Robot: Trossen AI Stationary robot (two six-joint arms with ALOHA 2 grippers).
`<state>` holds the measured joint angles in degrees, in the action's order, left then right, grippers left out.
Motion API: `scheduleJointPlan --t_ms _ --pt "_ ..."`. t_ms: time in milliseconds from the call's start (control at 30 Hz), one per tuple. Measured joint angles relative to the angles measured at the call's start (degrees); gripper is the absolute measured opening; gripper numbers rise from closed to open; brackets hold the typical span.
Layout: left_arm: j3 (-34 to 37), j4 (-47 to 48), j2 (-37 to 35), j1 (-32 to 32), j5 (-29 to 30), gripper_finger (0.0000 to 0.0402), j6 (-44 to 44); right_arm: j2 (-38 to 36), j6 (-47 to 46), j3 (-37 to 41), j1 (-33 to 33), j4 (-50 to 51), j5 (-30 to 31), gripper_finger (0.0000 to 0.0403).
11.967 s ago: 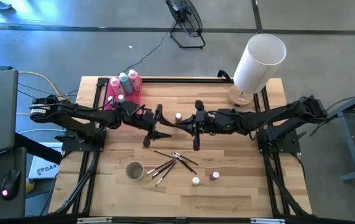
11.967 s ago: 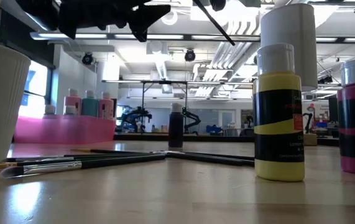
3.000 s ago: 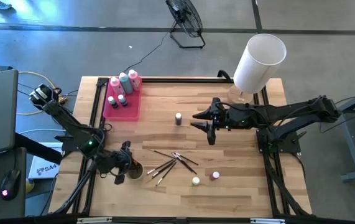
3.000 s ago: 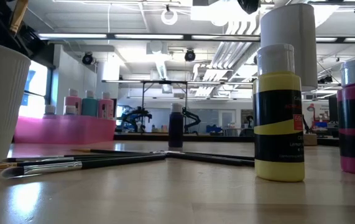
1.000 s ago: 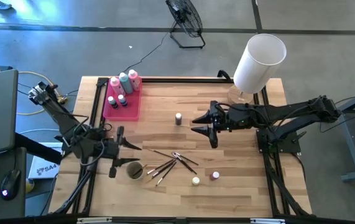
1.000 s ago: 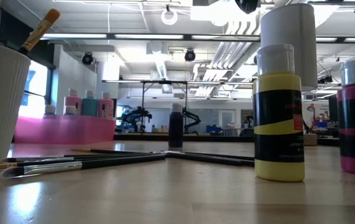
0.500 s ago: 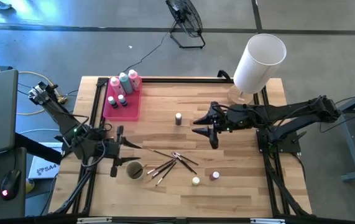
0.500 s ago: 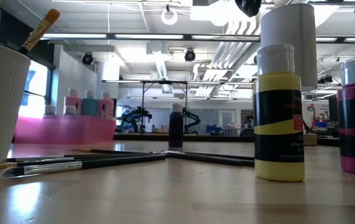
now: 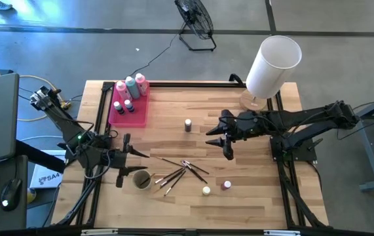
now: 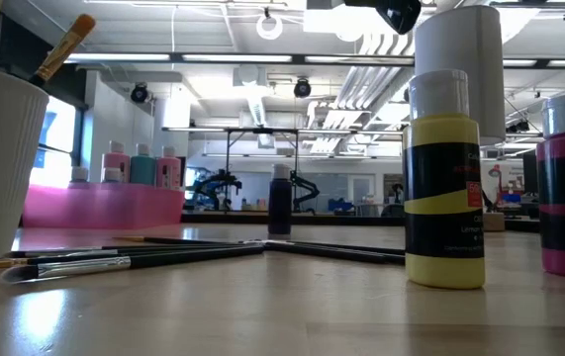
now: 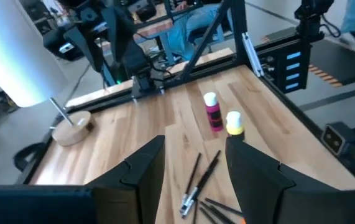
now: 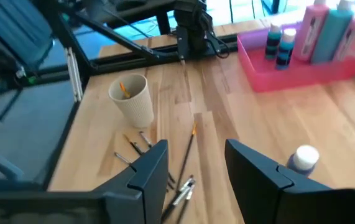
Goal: Pick & Place Paint Supplies
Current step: Put the silver paintbrush into the light brown cup
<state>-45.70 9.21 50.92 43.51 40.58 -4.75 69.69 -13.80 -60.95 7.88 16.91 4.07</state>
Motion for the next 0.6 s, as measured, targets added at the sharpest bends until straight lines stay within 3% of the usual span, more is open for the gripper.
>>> scheduleJointPlan --t_ms 167,300,600 --pt "0.0 -3.8 -0.02 -0.59 8.68 0.0168 4.29 0.0 3.06 0.0 -0.02 -0.32 1.29 0.0152" --pt "0.04 -5.05 2.53 -6.13 9.72 0.0168 5.12 0.0 3.23 0.0 -0.04 -1.22 1.34 0.0152" --pt "0.09 -15.14 8.19 -22.27 -4.38 0.0168 5.02 0.0 3.56 0.0 -0.46 -3.52 0.49 0.0152"
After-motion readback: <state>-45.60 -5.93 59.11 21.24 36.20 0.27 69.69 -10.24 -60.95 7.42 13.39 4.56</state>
